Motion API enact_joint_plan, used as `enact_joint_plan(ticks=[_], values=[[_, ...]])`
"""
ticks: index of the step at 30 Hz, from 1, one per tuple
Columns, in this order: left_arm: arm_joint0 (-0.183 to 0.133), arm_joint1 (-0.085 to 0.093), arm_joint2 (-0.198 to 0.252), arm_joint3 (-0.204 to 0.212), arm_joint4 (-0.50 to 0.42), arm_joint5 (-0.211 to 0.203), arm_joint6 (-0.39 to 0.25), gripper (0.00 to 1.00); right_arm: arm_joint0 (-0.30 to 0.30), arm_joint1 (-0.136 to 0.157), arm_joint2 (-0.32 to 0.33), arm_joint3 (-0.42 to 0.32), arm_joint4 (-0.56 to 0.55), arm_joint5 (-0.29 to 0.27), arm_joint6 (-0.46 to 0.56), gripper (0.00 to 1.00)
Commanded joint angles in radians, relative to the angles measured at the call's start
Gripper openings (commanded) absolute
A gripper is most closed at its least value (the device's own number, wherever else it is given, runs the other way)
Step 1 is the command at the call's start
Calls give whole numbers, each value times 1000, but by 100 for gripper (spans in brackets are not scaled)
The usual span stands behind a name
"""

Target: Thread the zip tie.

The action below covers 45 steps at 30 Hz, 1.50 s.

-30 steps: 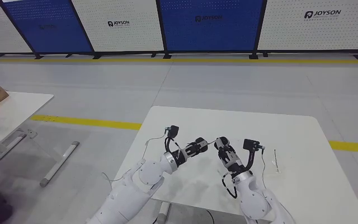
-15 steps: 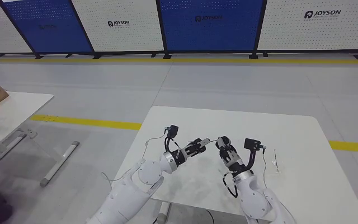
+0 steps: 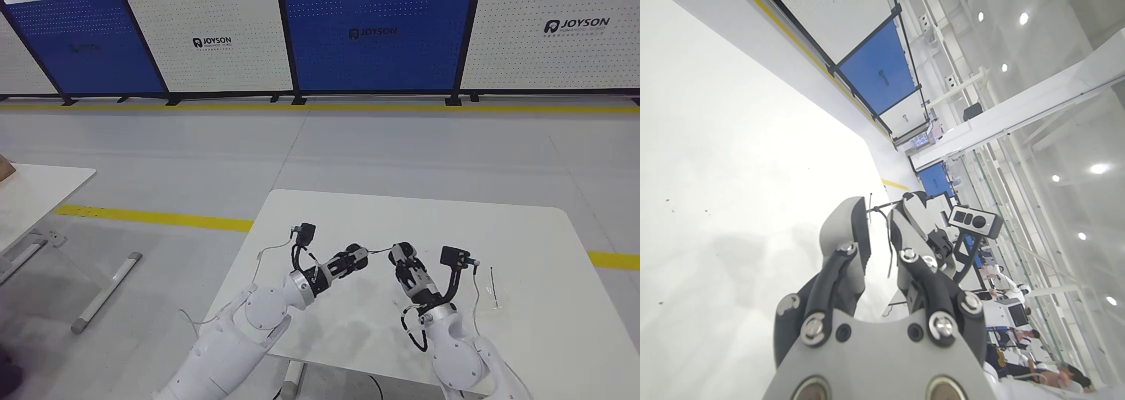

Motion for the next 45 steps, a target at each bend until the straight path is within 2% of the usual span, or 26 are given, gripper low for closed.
enact_joint_plan(ticks=[1, 25, 26, 27, 29, 30, 31, 37, 41, 45], values=[[0, 0, 0, 0, 0, -2, 1, 0, -1, 0, -1, 2, 2, -1, -2, 0], [7, 0, 12, -10, 17, -25, -1, 0, 0, -1, -7, 14, 0, -13, 10, 0], [8, 0, 12, -9, 16, -24, 1, 0, -1, -1, -6, 13, 3, -15, 9, 13], [8, 0, 13, -9, 15, -22, 4, 0, -2, -1, -4, 12, 7, -17, 8, 35], [8, -1, 14, -8, 12, -18, 8, 0, -4, 0, -2, 11, 10, -19, 7, 60], [8, -1, 14, -8, 11, -17, 10, 0, -5, 0, -1, 11, 10, -20, 7, 85], [9, -1, 14, -7, 9, -13, 13, 0, -7, 0, 1, 12, 12, -18, 7, 99], [7, -5, 11, -2, -22, 10, 42, 0, -9, 0, 9, 15, 24, -16, 2, 100], [10, -6, 3, -2, -59, 4, 50, 0, -29, 5, 45, 15, 58, -19, 2, 100], [10, -7, 2, -1, -73, 0, 40, 0, -35, 8, 59, 16, 59, 9, 20, 100]])
